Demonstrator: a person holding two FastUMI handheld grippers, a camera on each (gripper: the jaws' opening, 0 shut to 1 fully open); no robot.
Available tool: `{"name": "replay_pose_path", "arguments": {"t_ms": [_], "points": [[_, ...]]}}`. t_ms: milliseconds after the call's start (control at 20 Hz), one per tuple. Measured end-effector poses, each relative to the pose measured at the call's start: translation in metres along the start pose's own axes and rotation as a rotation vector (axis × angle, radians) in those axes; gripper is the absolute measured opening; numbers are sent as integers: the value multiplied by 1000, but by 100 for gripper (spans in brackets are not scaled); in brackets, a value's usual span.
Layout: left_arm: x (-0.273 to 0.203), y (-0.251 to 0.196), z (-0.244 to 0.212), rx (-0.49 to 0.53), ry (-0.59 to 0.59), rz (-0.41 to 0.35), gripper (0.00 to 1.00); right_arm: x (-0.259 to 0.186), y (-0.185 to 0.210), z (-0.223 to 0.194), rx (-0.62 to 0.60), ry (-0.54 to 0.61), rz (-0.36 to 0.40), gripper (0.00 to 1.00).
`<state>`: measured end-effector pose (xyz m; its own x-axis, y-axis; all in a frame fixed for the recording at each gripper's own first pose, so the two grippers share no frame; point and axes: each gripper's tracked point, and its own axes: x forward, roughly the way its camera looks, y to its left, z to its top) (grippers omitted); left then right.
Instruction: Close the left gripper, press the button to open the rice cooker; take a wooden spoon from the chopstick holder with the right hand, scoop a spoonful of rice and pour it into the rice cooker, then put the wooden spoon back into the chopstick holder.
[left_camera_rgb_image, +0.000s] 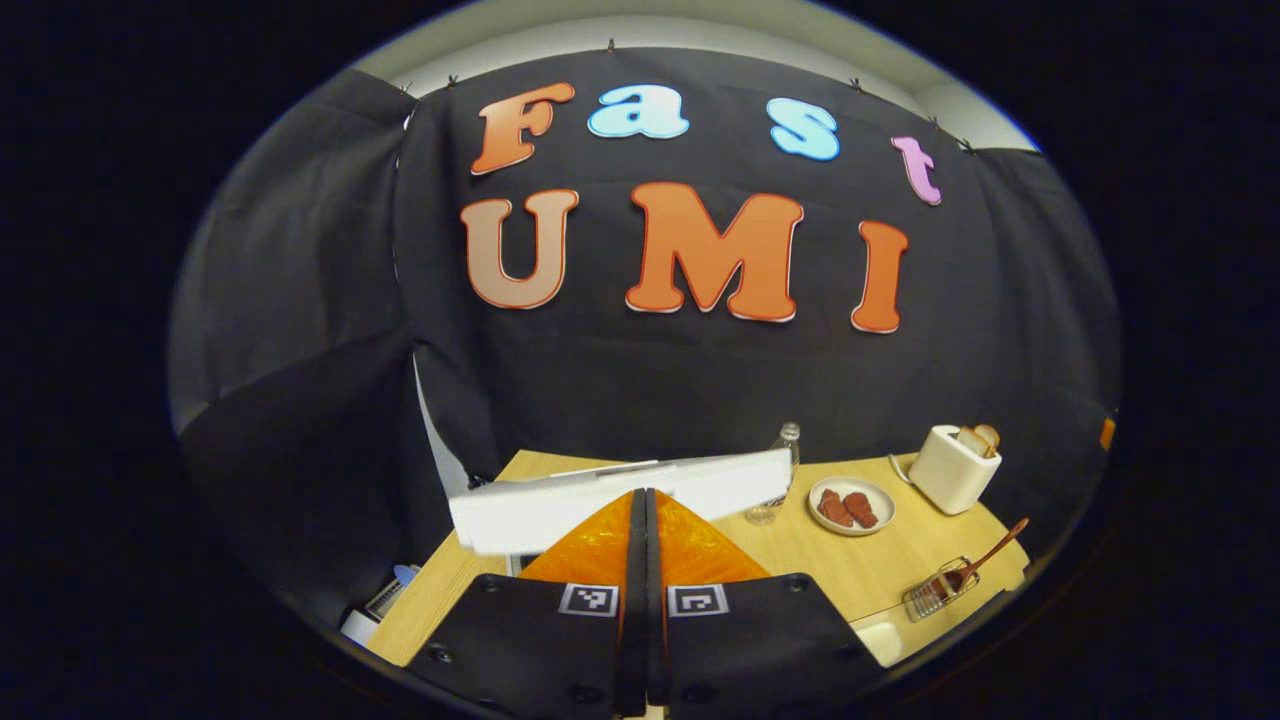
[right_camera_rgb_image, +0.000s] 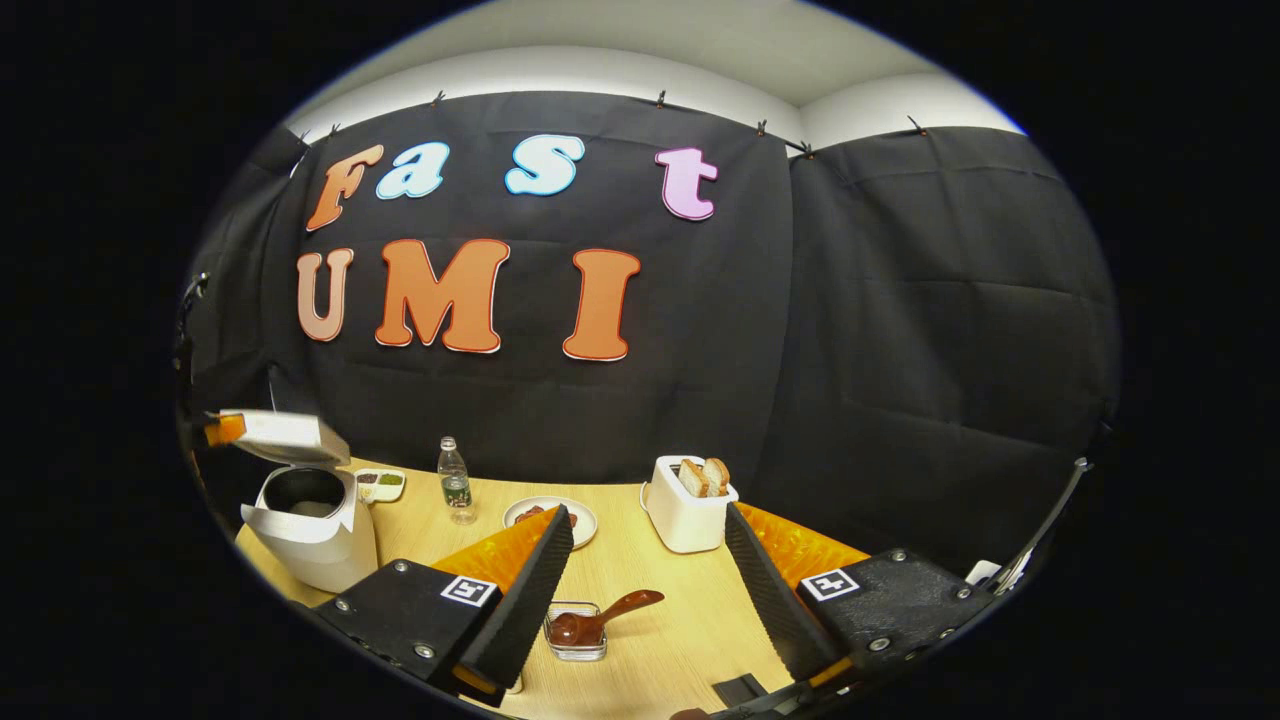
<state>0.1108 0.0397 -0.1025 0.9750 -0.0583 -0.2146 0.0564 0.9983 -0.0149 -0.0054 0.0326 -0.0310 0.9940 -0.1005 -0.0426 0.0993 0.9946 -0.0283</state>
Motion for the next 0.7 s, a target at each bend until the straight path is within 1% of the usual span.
{"name": "replay_pose_path", "arguments": {"t_ms": [200,250,300,400,450,600,650,700], "points": [[-22,9,27,9,-55,14,5,9,-1,-11,-12,-13,-8,95],[-28,12,31,17,-58,19,5,12,-2,-19,-14,-2,-8,100],[-33,15,32,21,-64,27,5,14,-1,-25,-10,9,-3,95],[-42,24,41,18,-78,47,4,16,2,-35,4,23,6,95],[-49,28,43,12,-84,57,5,18,2,-41,8,29,7,95],[-59,40,50,-3,-105,85,5,26,0,-57,17,52,1,95],[-61,49,55,-2,-113,107,7,28,-1,-64,23,66,-1,95],[-69,55,58,-4,-119,129,19,31,-1,-71,32,84,-4,95]]}}
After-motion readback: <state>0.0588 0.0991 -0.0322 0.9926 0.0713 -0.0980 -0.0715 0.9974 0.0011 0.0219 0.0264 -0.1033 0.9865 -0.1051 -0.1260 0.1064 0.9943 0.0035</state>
